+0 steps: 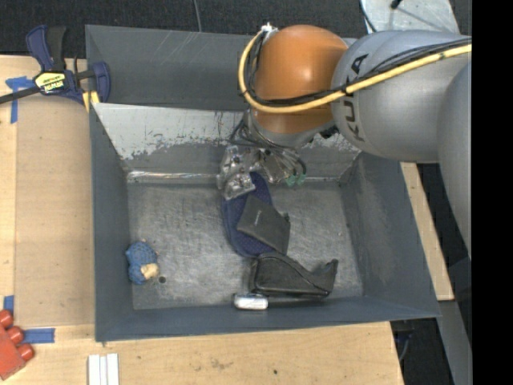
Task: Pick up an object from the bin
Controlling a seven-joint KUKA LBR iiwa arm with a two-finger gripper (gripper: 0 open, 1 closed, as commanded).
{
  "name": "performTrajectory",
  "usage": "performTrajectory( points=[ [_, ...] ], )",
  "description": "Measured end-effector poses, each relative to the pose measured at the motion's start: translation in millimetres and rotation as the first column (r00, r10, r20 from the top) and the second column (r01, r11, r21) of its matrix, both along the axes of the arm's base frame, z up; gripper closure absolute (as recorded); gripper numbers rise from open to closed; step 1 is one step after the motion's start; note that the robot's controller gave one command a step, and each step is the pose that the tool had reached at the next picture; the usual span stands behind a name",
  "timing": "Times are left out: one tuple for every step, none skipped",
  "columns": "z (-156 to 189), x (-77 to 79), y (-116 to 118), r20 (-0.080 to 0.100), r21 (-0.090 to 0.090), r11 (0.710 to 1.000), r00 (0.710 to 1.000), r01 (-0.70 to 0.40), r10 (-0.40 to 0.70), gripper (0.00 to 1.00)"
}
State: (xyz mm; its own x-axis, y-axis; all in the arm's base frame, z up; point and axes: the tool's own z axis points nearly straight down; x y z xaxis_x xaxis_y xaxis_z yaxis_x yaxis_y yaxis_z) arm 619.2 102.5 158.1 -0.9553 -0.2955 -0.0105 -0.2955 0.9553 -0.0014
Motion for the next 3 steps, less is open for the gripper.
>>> performTrajectory(
  points=[
    [-2, -1.4, 0, -0.005, 0.0, 1.0, 1.0, 0.002, -0.002, 0.0],
    [-63, -17.1, -43, -0.002, 0.005, 0.991, 0.991, 0.134, -0.134, 0.0],
    [-56, -10.5, -42, 0.025, 0.012, 0.991, 0.991, 0.132, -0.133, 1.0]
  ],
)
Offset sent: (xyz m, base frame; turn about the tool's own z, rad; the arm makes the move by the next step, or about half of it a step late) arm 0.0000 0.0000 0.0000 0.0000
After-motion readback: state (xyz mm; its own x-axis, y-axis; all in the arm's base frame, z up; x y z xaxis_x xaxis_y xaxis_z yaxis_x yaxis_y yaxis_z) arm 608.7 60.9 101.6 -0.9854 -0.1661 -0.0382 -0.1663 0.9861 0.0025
